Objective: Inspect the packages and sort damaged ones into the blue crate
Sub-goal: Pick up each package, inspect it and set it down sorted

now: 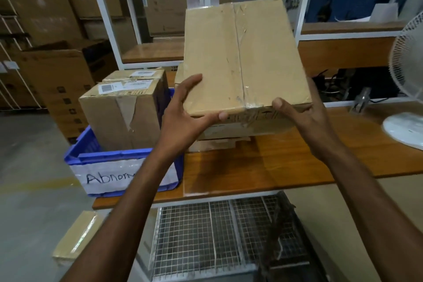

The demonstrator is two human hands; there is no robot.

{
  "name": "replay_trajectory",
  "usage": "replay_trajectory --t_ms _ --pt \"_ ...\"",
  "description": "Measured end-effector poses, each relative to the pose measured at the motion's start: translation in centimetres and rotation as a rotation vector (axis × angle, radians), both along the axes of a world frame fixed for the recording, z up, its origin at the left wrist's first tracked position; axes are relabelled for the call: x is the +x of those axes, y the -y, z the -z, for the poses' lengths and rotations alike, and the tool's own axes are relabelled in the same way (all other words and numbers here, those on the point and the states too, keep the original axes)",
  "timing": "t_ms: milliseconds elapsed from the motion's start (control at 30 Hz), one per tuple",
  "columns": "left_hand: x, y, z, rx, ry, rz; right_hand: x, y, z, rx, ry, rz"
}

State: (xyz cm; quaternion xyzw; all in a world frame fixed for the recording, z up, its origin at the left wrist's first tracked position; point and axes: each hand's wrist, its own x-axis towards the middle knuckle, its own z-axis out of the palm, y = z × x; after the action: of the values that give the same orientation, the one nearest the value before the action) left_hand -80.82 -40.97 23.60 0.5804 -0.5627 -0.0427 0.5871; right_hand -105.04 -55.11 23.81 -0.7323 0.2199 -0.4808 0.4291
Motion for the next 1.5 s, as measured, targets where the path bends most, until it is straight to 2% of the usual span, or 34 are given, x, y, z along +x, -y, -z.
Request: replay_trajectory --t_ms 167,367,533,800,1067,1333,1500 --pt "0.2 3.7 -1.4 -0.030 0.108 -0.017 -0.1 4.8 -1.0 -0.133 -0.073 -0.004" --pt "0.3 8.1 -3.7 -0.092 0.156 -0.064 -0.3 10.5 -2.1 -0.258 -0.063 0.023" --pt "-0.2 10.2 -4.7 -0.135 0.088 -0.072 0.0 12.7 -3.2 -0.245 -0.028 0.041" --pt "2.7 10.7 -5.5 -0.146 0.175 -0.049 2.0 12.8 -3.3 -0.224 -0.039 0.084" --pt "6.5 10.9 -5.5 -0.176 0.119 -0.012 5.3 11.4 -3.8 -0.259 -0.023 0.137" --pt "4.5 14.4 -5.3 -0.173 0.102 0.005 3.3 12.7 -4.3 -0.243 -0.021 0.248" --pt "2.3 18.2 -4.2 -0.173 0.048 -0.001 1.0 16.1 -4.0 -0.237 -0.026 0.237"
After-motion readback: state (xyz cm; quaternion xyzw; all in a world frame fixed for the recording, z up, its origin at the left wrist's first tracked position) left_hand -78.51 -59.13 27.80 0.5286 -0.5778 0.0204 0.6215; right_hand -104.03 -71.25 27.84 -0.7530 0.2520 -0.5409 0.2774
